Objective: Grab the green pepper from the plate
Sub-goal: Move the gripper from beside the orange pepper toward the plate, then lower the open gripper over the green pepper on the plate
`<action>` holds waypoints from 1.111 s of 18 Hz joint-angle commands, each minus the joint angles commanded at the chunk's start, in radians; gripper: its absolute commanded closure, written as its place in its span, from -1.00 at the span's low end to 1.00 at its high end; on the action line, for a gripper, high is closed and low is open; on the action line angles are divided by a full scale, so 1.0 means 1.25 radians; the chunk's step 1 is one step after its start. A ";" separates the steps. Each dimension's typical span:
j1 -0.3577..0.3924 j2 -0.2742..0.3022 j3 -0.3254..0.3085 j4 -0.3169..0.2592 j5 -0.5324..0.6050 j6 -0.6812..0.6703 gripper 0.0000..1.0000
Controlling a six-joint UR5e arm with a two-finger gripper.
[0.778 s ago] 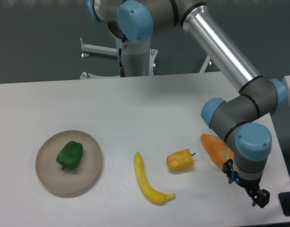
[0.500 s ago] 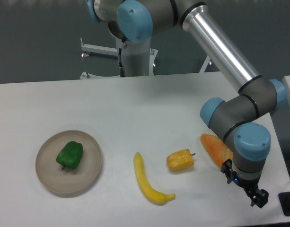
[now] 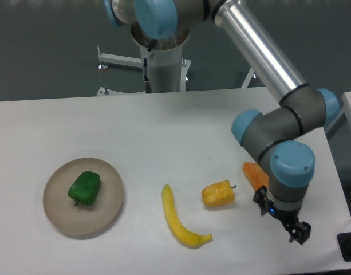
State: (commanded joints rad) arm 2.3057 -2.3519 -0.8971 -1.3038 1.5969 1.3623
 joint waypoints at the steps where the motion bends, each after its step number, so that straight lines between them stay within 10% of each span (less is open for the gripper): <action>1: -0.007 0.018 -0.017 -0.011 -0.004 -0.022 -1.00; 8: -0.087 0.120 -0.071 -0.096 -0.125 -0.288 -1.00; 20: -0.297 0.179 -0.189 -0.077 -0.163 -0.611 -1.00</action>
State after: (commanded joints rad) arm 1.9345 -2.1276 -1.1335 -1.4006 1.3929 0.5987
